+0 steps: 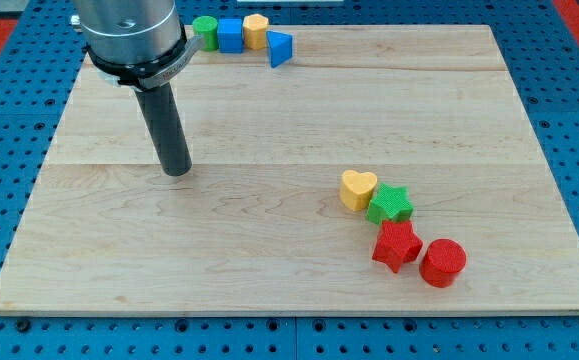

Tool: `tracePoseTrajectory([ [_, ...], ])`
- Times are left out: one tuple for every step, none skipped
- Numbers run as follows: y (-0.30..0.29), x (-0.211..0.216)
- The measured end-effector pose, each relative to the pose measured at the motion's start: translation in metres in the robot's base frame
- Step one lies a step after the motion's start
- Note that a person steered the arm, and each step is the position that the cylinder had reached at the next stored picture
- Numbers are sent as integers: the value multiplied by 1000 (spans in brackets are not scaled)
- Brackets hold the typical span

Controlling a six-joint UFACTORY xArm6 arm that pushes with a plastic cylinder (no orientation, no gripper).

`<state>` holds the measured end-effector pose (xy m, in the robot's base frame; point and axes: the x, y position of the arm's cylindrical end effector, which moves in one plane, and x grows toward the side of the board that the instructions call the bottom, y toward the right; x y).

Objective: Keep your hand to the left side of the green circle

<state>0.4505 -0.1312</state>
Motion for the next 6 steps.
tracePoseTrajectory([
  [0, 0],
  [0, 0],
  [-15, -17],
  [-44, -46],
  [-55, -102],
  [-61, -155],
])
